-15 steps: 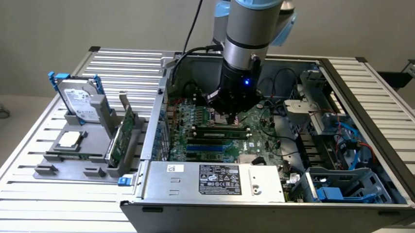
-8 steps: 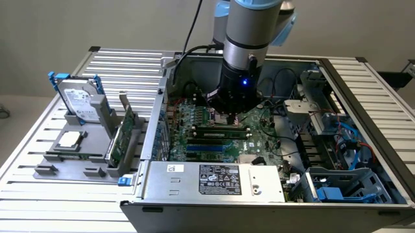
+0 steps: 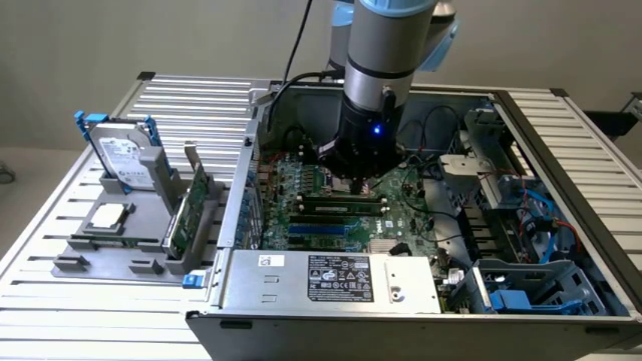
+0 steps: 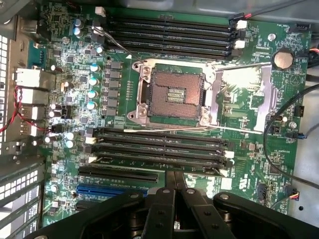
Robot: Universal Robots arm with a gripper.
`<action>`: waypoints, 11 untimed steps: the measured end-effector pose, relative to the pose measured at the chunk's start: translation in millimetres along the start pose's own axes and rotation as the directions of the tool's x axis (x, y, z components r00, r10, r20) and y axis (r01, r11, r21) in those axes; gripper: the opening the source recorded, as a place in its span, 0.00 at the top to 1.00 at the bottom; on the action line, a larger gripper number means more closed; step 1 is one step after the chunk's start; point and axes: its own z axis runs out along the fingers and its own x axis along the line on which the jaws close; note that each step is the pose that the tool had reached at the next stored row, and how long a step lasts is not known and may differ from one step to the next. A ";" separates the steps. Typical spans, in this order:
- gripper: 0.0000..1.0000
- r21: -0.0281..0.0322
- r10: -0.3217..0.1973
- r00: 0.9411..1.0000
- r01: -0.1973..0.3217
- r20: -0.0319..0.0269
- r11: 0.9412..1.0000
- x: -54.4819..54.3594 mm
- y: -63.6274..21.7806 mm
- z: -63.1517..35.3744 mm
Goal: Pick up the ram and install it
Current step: 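Press down the ram until it locks into place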
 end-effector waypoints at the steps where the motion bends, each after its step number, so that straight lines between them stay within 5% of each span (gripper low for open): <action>1: 0.89 0.000 0.001 1.000 -0.001 0.000 1.000 0.3 -0.9 -0.1; 11: 0.89 0.000 0.011 1.000 -0.011 0.000 1.000 8.3 -7.1 -0.4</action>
